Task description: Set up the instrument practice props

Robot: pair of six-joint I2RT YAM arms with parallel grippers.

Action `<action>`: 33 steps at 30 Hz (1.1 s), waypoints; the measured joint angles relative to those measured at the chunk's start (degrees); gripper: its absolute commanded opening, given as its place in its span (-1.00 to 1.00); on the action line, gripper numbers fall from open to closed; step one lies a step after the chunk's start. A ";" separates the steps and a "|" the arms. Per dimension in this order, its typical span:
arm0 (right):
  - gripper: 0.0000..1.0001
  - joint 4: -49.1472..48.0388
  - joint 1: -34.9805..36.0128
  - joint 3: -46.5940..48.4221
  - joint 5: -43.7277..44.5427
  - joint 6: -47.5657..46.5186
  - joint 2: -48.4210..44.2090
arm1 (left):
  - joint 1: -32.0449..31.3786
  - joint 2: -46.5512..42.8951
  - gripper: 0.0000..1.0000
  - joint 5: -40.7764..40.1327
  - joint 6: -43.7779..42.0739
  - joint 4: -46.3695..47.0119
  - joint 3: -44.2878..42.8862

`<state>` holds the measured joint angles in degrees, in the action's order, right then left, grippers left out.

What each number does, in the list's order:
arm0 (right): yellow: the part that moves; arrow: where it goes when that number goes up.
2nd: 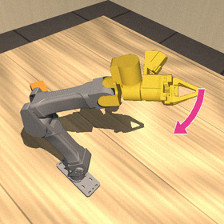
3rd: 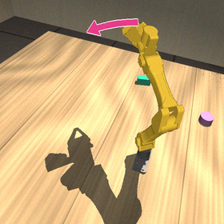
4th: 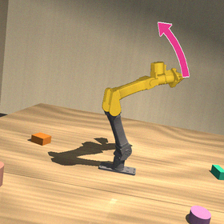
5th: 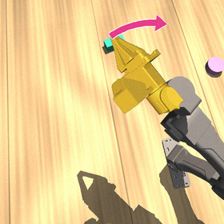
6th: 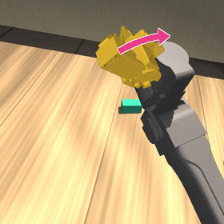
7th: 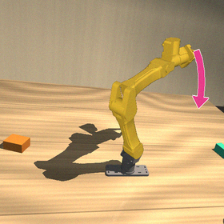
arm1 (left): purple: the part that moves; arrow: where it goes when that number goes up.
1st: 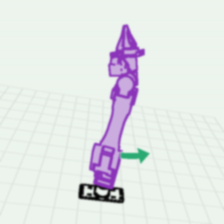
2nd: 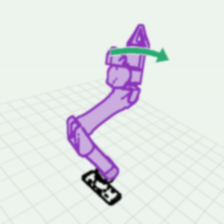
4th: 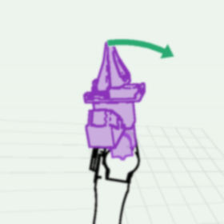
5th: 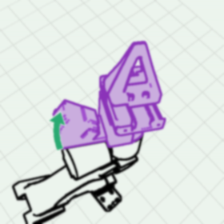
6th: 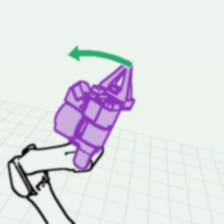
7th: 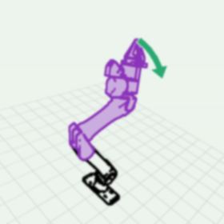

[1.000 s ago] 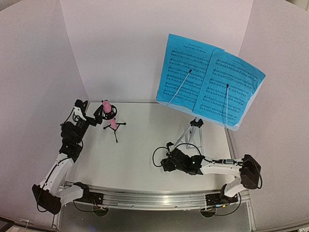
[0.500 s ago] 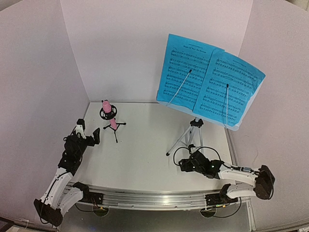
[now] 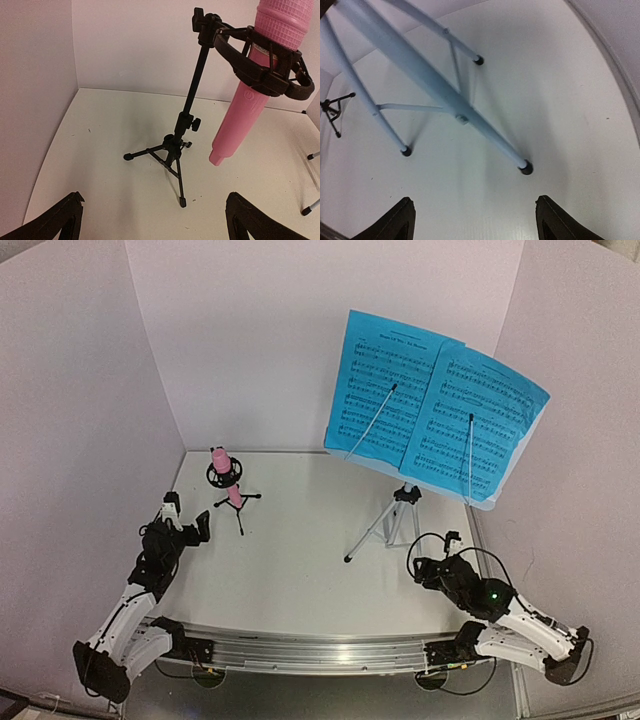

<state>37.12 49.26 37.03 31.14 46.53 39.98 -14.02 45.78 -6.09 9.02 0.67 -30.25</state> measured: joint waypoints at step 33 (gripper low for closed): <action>0.85 -39.64 -44.48 -29.36 -18.54 -35.63 -14.39 | 13.49 -0.04 0.99 1.95 -0.39 15.78 16.41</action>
<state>-2.52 4.78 7.67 12.60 10.90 25.59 -0.54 45.74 -4.13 8.63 16.45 -13.84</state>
